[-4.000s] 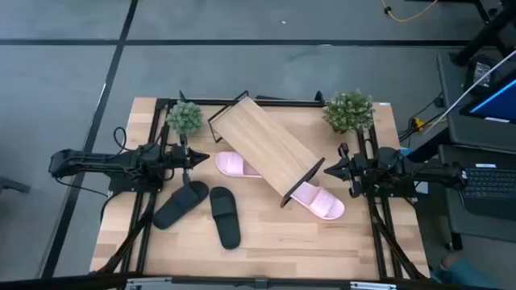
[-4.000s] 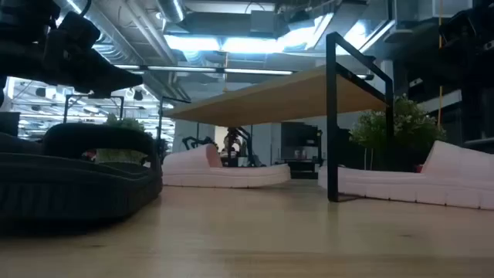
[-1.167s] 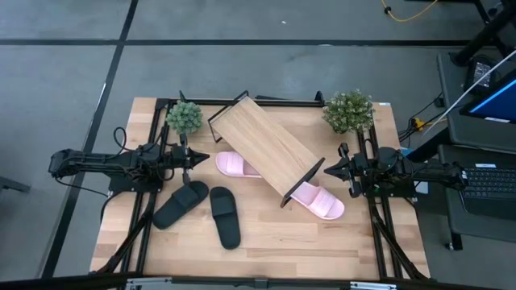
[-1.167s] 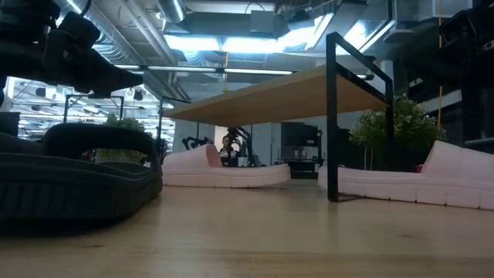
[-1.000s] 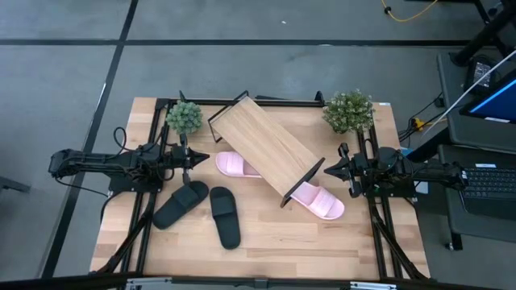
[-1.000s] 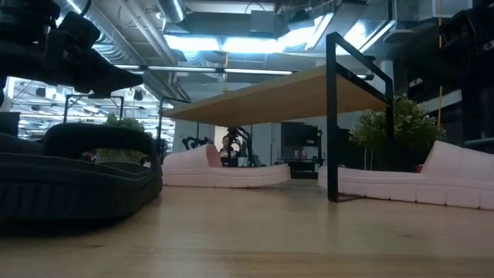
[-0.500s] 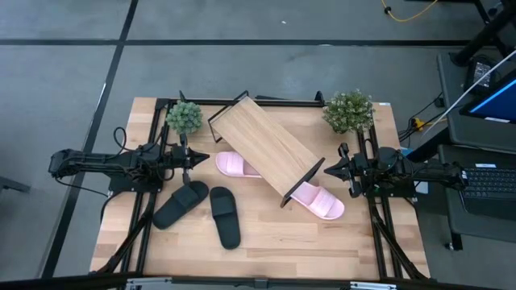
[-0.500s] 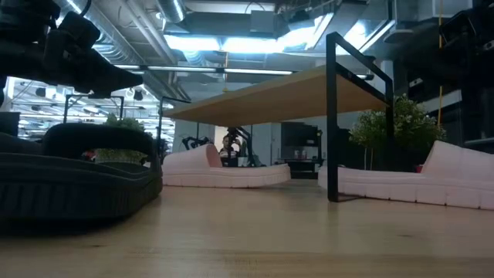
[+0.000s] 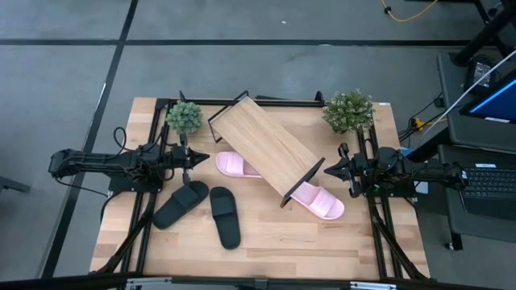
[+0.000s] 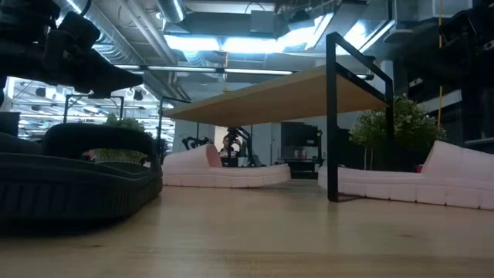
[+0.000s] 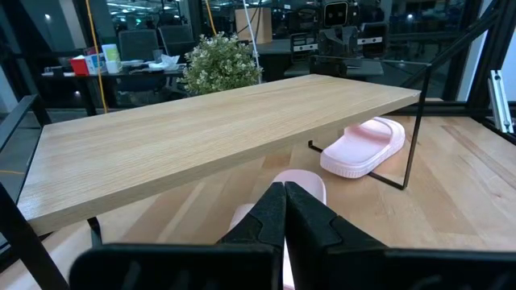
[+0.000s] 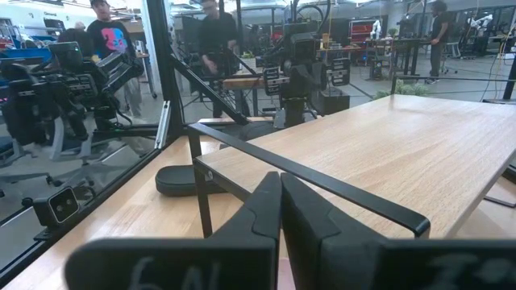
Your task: Pick and place slides into the shelf
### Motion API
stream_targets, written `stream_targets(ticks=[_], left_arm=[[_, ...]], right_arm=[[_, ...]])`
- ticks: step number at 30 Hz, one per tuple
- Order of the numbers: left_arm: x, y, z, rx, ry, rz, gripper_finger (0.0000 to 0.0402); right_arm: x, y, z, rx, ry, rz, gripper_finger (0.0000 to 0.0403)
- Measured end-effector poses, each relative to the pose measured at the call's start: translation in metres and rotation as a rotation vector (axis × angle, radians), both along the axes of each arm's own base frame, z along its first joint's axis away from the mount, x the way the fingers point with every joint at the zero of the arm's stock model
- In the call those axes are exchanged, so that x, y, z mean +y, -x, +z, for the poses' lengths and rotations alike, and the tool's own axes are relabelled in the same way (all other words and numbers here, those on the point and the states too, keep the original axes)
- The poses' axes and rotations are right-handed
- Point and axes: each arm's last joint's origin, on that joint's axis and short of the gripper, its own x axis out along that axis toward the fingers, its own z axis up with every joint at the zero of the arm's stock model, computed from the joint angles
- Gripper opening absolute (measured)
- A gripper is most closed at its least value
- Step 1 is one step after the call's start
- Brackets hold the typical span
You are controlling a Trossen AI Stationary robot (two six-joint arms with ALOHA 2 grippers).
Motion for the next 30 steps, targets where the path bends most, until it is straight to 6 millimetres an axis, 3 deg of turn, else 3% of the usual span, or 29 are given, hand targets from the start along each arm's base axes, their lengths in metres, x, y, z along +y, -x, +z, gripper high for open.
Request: stream_targets(ticks=[30], left_arm=[[0.0000,0.0000,0.0000,0.011,-0.046,-0.003,0.0000]], right_arm=[[0.0000,0.0000,0.0000,0.004,-0.031,0.002,0.0014]])
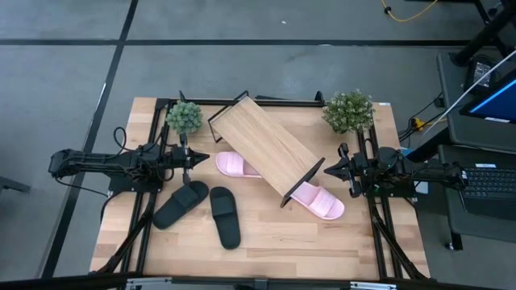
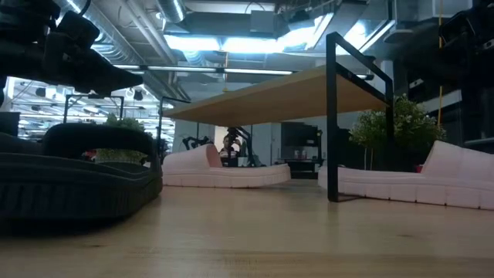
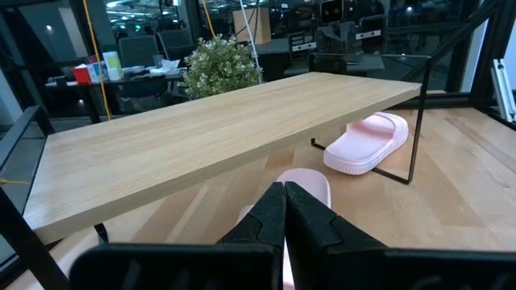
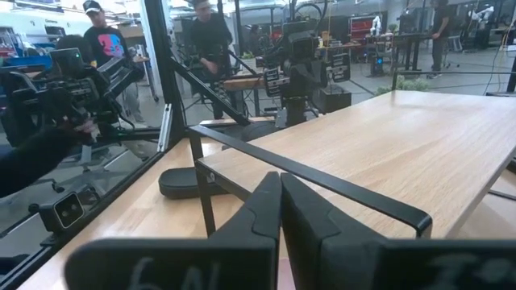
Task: Pick and place slides into the shelf
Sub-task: Put the right pink slipper on the shelf
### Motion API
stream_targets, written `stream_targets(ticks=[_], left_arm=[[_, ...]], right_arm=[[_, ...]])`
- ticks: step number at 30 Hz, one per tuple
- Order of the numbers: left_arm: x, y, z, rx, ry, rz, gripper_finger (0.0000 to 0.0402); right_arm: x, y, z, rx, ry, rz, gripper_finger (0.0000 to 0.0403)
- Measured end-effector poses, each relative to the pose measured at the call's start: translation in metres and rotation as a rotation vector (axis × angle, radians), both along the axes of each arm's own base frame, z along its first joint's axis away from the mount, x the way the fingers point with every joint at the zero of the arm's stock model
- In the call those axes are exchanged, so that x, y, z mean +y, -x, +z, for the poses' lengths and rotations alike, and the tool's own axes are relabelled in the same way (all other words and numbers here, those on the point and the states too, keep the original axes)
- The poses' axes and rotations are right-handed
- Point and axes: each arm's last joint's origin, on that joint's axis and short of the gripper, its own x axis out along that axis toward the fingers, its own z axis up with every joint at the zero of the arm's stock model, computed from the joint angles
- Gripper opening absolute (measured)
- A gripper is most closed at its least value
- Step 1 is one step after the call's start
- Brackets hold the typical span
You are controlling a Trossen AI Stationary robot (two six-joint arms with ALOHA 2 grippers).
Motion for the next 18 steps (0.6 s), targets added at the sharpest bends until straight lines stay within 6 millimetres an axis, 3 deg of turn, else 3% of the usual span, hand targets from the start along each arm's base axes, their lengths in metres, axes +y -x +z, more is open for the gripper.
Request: stream_targets(ticks=[10,18], left_arm=[[0.0000,0.0000,-0.0001,-0.029,0.126,0.008,0.0000],[0.0000,0.0000,0.0002,-0.018,0.072,0.004,0.0000]], right_arm=[[0.0000,-0.0001,-0.0001,0.003,-0.013,0.001,0.0014],[-0.0001,-0.0025,-0.0031,0.039,0.000,0.001,0.0014]])
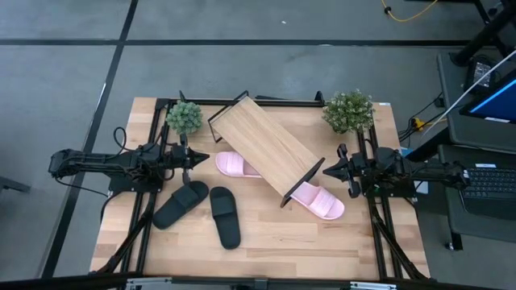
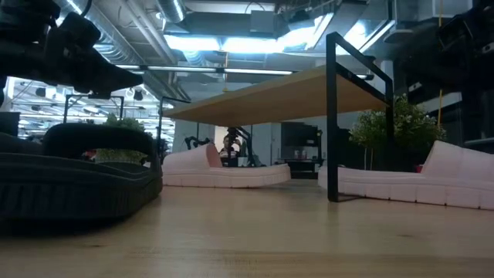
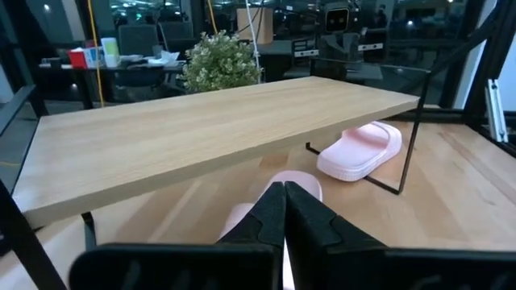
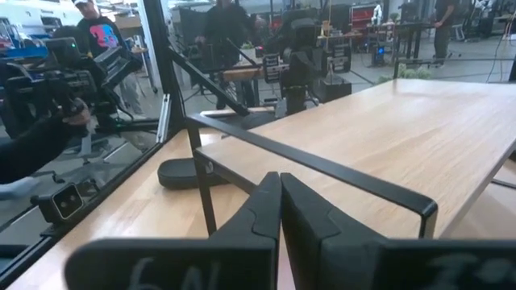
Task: Pick and place slides into the shelf
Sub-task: Put the right pink slipper on the shelf
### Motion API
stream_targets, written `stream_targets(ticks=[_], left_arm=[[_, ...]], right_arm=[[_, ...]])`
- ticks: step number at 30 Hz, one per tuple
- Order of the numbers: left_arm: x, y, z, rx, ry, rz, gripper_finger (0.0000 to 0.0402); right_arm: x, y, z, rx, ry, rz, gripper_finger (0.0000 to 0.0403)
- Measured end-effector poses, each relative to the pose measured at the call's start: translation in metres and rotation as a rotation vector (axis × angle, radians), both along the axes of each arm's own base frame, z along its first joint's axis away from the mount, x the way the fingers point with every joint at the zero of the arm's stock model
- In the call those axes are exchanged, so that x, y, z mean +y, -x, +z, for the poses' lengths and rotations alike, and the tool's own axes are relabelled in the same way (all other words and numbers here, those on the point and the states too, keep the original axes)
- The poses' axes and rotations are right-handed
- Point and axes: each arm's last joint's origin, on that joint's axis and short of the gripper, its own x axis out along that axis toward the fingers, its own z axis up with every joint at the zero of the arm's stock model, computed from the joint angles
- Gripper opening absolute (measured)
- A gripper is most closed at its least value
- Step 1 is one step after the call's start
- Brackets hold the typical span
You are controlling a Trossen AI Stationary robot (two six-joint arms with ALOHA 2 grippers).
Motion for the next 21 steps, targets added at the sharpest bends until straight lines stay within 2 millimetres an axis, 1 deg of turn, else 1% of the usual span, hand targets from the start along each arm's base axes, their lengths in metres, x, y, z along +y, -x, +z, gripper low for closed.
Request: stream_targets(ticks=[4,6,10,12,15,21], left_arm=[[-0.002,0.000,0.000,0.009,-0.056,-0.065,0.0000],[-0.003,-0.001,0.004,0.000,-0.077,-0.118,0.0000],[-0.006,-0.001,0.015,-0.063,-0.109,-0.197,0.0000],[-0.007,-0.001,0.019,-0.078,-0.112,-0.230,0.0000],[-0.008,-0.001,0.020,-0.084,-0.118,-0.283,0.0000],[-0.012,0.000,0.020,-0.095,-0.138,-0.417,0.0000]], right_arm=[[0.000,0.000,0.000,0.005,0.003,0.002,0.0014],[0.001,0.000,0.003,0.002,-0.003,0.021,0.0014],[0.004,0.006,0.030,-0.084,0.011,0.135,0.0014],[0.005,0.009,0.037,-0.084,0.053,0.151,0.0014],[0.005,0.012,0.040,-0.024,0.088,0.154,0.0014],[0.005,0.012,0.038,0.019,0.045,0.169,0.0014]])
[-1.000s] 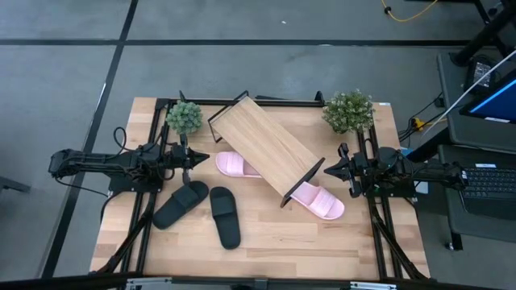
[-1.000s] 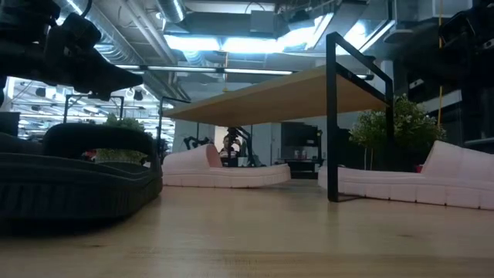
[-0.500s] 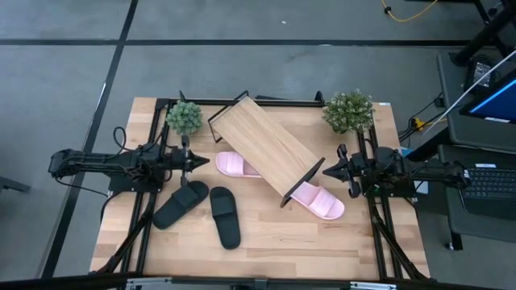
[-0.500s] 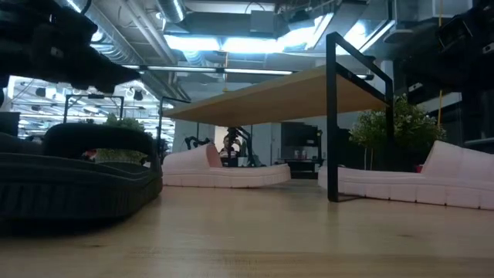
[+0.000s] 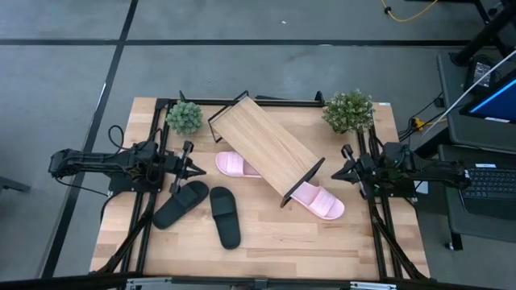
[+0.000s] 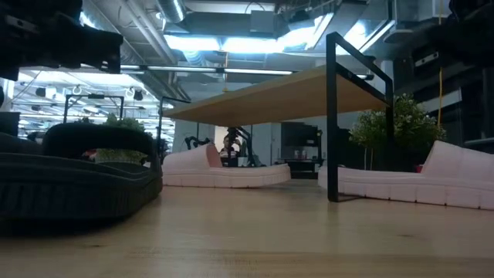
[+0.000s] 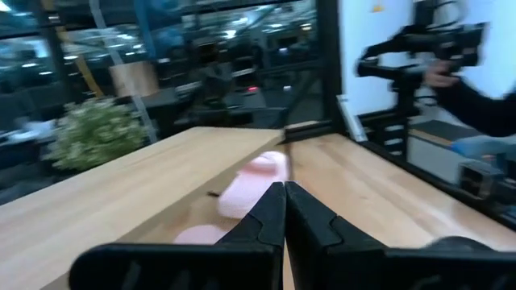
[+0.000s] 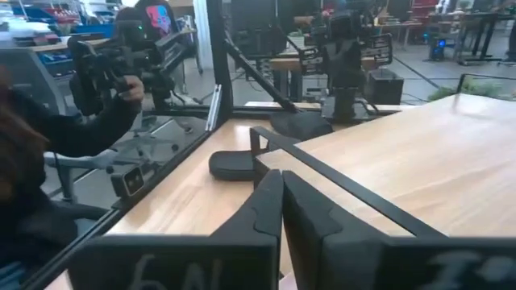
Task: Pick and place slides into the shelf
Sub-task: Put the right pink slipper on the shelf
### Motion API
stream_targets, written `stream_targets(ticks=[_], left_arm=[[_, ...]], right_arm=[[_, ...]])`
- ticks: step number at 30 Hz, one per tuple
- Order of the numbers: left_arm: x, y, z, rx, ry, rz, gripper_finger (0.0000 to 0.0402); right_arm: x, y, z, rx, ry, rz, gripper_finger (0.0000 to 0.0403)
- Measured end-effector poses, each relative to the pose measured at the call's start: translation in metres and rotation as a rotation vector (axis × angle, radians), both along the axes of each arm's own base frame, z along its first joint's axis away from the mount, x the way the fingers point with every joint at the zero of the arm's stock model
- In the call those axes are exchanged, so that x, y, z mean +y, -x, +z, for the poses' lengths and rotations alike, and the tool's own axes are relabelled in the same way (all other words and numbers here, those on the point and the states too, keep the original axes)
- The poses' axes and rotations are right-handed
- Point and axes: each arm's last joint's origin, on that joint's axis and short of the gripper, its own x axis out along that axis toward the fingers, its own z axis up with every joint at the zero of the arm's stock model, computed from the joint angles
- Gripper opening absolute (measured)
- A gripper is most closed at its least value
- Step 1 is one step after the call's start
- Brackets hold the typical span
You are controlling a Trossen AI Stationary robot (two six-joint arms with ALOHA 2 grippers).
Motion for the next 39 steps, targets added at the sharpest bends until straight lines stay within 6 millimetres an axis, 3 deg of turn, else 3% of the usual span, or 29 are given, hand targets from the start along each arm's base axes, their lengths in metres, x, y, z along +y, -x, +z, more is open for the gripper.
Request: stream_targets(ticks=[15,21,28,35,39], left_arm=[[-0.0004,0.0001,0.0000,-0.001,-0.005,-0.014,0.0000],[-0.0018,0.0004,-0.0027,0.003,-0.106,-0.064,0.0000],[0.0009,-0.0002,-0.0026,0.019,-0.045,0.032,0.0000],[0.0070,-0.0006,-0.0016,0.021,0.062,0.239,0.0000],[0.0068,-0.0005,-0.0015,0.020,0.064,0.234,0.0000]], right_arm=[[0.0004,0.0001,0.0032,-0.056,0.077,0.017,0.0014],[0.0003,-0.0009,-0.0013,-0.023,0.084,0.017,0.0005],[0.0003,-0.0014,-0.0011,-0.040,0.135,0.019,0.0010],[0.0003,-0.0014,-0.0012,-0.047,0.158,0.019,0.0007],[0.0003,-0.0014,-0.0013,-0.041,0.138,0.018,0.0020]])
